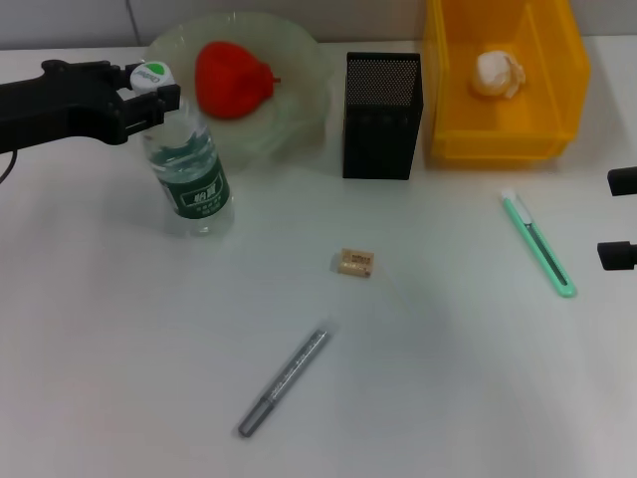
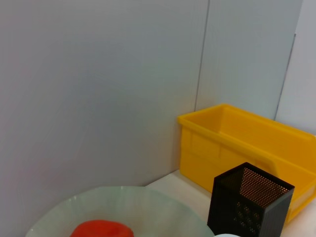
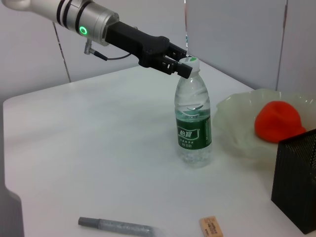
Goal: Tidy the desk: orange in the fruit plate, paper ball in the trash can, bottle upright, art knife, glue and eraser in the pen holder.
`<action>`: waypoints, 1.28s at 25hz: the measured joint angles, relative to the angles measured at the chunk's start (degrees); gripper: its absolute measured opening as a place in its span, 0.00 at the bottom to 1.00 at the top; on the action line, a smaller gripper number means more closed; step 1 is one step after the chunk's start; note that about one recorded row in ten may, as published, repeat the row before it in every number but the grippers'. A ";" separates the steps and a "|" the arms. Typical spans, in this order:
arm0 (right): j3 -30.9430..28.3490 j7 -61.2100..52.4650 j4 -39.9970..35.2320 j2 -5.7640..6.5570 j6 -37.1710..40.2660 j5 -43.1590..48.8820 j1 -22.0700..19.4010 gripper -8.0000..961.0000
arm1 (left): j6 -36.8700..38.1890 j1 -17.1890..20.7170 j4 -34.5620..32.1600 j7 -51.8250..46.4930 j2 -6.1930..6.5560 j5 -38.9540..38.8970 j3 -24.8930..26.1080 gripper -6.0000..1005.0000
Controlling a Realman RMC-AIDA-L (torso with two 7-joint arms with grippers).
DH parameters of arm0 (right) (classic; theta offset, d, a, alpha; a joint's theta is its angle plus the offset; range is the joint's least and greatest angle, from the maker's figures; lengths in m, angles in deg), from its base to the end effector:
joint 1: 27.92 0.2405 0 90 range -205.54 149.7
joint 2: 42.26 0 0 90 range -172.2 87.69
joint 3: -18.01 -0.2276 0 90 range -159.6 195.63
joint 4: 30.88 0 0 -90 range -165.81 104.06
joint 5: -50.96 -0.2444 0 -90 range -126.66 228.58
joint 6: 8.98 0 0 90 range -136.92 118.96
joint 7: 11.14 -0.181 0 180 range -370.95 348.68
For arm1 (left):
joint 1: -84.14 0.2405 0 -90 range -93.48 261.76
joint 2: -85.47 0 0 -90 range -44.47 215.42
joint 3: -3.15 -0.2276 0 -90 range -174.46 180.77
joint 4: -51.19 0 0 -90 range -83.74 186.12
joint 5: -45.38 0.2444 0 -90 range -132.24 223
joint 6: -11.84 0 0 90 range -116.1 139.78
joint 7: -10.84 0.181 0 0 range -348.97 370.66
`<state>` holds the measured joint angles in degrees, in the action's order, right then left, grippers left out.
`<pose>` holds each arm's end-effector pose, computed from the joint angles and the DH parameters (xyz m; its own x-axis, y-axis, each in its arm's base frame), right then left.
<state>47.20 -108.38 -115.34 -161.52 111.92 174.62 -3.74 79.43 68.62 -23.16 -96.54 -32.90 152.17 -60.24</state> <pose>0.2136 0.2958 0.1337 0.9297 -0.2586 -0.2623 -0.3220 -0.9165 -0.2375 -0.2095 0.4006 0.0578 0.8156 0.3347 0.4720 0.5521 -0.6943 -0.4616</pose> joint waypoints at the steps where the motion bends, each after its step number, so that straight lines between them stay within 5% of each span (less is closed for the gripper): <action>1: -0.01 -0.06 -0.03 0.00 0.04 0.00 0.00 0.85 | 0.02 -0.03 0.22 0.06 0.02 -0.03 0.16 0.44; 25: -0.01 -0.76 -0.06 0.07 -0.25 -0.08 -0.07 0.85 | 0.59 0.17 0.63 4.86 -0.10 0.66 -0.80 0.46; 32: 0.17 -3.72 -1.37 0.13 0.21 -0.09 0.68 0.85 | 3.01 0.69 0.20 5.21 -0.10 -1.08 1.12 0.74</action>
<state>47.37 -112.10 -116.71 -161.39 112.13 174.52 -3.06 82.45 69.31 -22.96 -91.33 -33.00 151.09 -59.12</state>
